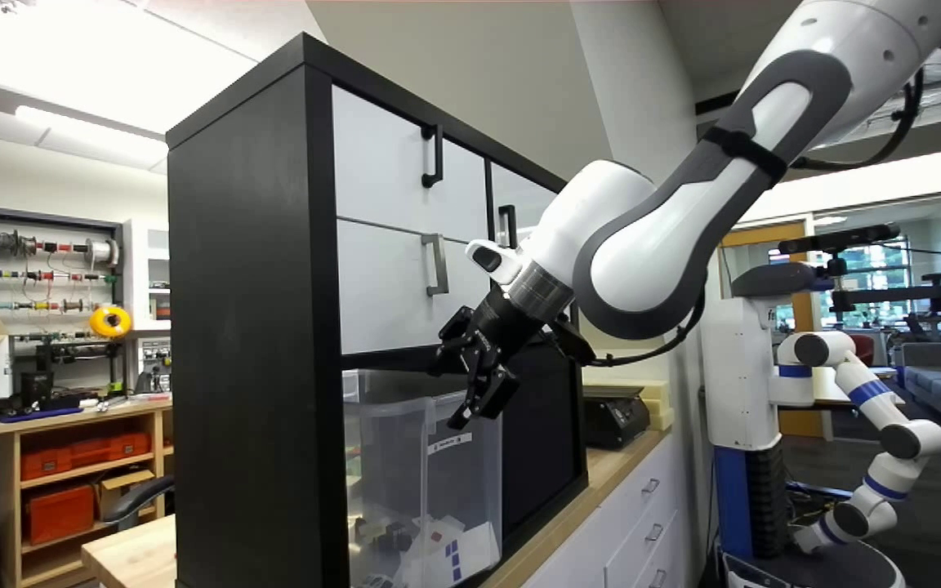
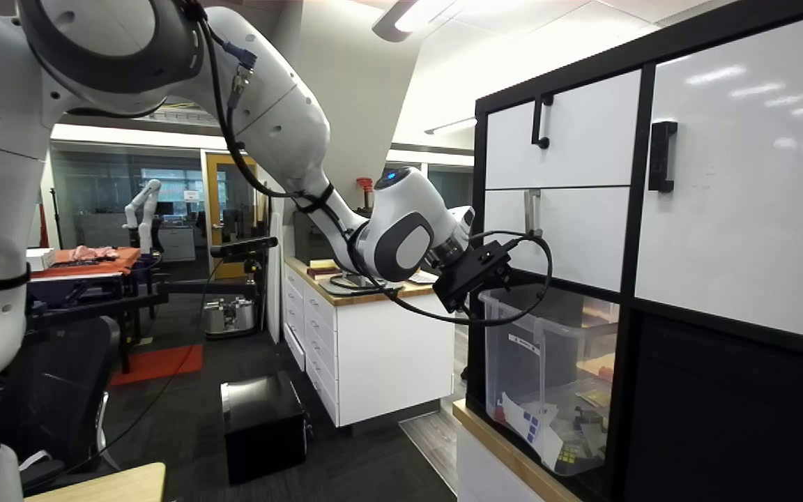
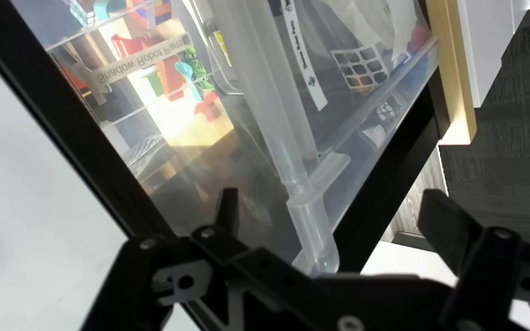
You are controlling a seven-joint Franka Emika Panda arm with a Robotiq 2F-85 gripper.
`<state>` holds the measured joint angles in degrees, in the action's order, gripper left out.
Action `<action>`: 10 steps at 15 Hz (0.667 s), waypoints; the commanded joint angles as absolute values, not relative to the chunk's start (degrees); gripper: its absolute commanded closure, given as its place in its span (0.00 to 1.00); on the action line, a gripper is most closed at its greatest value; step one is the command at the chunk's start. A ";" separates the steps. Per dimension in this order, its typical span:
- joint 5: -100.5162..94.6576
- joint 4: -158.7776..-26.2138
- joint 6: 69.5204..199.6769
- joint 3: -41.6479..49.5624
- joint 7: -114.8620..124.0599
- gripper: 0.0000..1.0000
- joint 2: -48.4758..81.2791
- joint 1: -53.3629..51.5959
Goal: Pull the storage box out of the bottom of the black and white cabinet
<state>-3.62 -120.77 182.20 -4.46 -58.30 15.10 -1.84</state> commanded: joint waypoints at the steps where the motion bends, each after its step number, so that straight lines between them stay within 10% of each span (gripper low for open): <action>1: -5.16 -116.92 182.66 -4.49 -60.21 0.00 17.88 -1.78; 9: -6.81 -111.01 181.40 -3.66 -60.28 0.00 23.17 -2.64; 10: -6.80 -110.71 181.27 -3.83 -60.36 0.25 23.58 -2.54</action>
<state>-6.04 -113.03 182.09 -3.96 -59.46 21.99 -2.36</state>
